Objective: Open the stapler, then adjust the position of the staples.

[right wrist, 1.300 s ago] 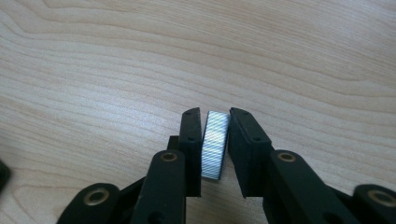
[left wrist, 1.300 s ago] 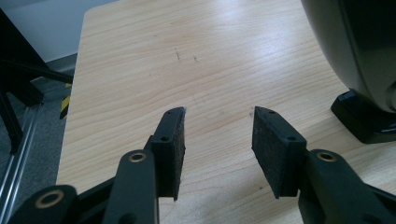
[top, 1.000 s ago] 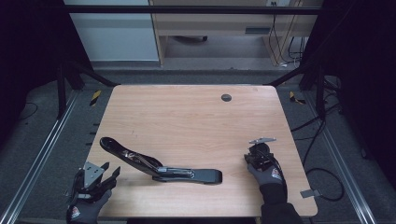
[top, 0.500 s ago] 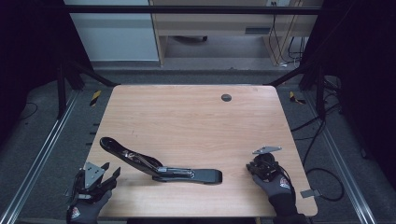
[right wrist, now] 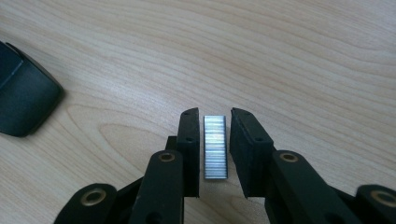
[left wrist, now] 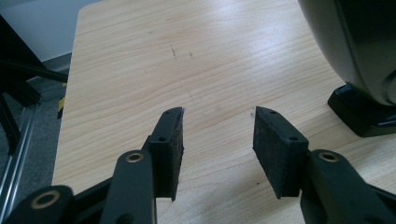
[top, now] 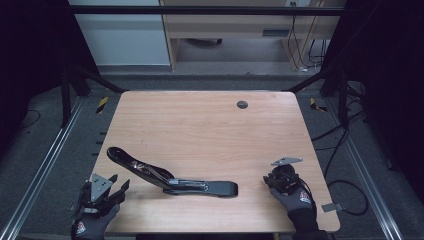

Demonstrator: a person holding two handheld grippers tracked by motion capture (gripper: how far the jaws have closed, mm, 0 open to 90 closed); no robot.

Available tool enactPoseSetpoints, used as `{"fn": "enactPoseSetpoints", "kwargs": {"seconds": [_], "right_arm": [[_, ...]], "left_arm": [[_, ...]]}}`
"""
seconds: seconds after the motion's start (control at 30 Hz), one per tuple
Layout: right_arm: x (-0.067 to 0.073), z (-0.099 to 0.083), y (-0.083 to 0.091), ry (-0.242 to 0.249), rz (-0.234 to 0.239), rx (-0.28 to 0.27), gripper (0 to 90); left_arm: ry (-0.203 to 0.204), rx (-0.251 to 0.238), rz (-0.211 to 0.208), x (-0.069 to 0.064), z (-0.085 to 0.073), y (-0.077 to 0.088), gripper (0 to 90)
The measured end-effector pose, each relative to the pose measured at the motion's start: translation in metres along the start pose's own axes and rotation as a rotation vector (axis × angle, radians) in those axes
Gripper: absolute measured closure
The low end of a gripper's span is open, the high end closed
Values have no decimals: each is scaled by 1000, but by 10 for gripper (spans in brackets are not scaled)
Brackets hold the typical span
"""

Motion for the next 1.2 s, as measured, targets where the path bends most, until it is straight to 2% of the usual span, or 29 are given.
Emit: {"fn": "enactPoseSetpoints", "kwargs": {"seconds": [0.2,0.3,0.5,0.67,0.73,0.8,0.9,1.2], "right_arm": [[4,2,3,-7,-23,4,736],[4,2,3,7,-31,2,735],[2,-1,2,-22,-24,11,744],[1,-1,-1,-13,-29,17,754],[2,-1,-1,-25,-25,26,760],[1,-2,-2,-13,-30,23,767],[1,-2,-3,-29,-24,31,776],[0,0,-2,-26,-18,33,784]], "left_arm": [[3,2,-3,1,0,0,523],[1,5,-4,0,0,-1,523],[3,7,-5,0,0,-1,522],[0,8,-5,0,0,-1,520],[0,8,-6,0,0,-1,520],[0,8,-6,0,0,-1,519],[1,9,-5,0,0,-1,519],[-3,9,-4,-1,0,-1,519]]}}
Point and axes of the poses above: each handheld gripper's, and its own axes: y roughly backward along the jaws, z roughly out of its top, x roughly to its left, the point moved 1 cm from there along -y, roughly forward along the jaws, and after that the axes turned 10 degrees about -x, right-handed, at the moved point
